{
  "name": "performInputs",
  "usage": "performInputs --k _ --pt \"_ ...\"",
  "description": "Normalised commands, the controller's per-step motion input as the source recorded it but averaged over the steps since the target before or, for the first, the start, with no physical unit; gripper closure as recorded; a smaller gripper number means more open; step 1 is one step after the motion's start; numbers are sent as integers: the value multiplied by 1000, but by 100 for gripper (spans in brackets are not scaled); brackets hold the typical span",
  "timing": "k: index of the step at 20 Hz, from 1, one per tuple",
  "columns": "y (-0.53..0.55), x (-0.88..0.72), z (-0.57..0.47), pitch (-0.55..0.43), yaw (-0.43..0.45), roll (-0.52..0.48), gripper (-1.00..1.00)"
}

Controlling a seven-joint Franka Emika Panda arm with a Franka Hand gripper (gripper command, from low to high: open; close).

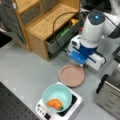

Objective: Pick up the pan. Place the pan on the table. Pick up the bowl. Place the bowl on the stove.

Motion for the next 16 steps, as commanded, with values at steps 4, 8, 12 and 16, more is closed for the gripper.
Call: performInputs --k 4,8,12,16 --pt "-1 48 10 -84 107 -20 100" --pt "34 59 200 -43 93 -6 100" --pt "33 53 416 42 59 16 100" --pt "-1 152 503 131 -2 48 100"
